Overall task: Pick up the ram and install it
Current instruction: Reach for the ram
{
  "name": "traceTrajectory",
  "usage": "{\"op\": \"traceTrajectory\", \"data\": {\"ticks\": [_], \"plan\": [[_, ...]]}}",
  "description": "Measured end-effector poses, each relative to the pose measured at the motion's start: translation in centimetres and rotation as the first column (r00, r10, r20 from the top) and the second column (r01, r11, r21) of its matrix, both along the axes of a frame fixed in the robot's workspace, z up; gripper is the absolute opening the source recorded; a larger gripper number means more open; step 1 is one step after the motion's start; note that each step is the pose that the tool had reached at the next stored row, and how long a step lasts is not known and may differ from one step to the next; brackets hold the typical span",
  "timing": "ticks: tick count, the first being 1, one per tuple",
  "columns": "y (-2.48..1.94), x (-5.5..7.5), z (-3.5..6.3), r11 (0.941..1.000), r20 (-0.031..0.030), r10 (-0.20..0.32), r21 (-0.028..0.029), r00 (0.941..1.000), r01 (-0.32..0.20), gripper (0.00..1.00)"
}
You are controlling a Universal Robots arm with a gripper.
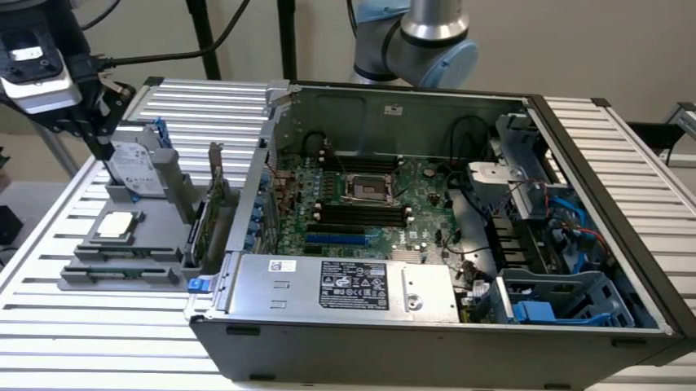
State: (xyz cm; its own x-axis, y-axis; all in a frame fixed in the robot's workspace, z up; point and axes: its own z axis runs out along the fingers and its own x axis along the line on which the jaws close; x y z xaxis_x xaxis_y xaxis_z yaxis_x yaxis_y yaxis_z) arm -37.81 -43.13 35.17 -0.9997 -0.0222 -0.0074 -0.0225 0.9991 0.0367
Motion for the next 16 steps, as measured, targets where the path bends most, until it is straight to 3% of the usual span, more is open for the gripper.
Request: {"op": "traceTrajectory", "data": {"ticks": [1,2,4,10,16], "plan": [[-0.05,-0.3,-0.04,1.0,0.0092,0.0,0.0,1.0,0.0,0.11],[-0.16,-0.5,-0.1,1.0,0.0144,0.0,0.0001,0.9999,0.0,0.11],[-0.58,-1.1,-0.24,1.0,0.0188,0.0,0.0001,0.9998,0.0,0.11],[-2.88,-1.5,-0.65,1.0,0.0189,0.0,0.0001,0.9998,0.0,0.11],[-4.33,-1.5,-1.27,1.0,0.011,0.0,0.0001,0.9999,0.0,0.11]]}}
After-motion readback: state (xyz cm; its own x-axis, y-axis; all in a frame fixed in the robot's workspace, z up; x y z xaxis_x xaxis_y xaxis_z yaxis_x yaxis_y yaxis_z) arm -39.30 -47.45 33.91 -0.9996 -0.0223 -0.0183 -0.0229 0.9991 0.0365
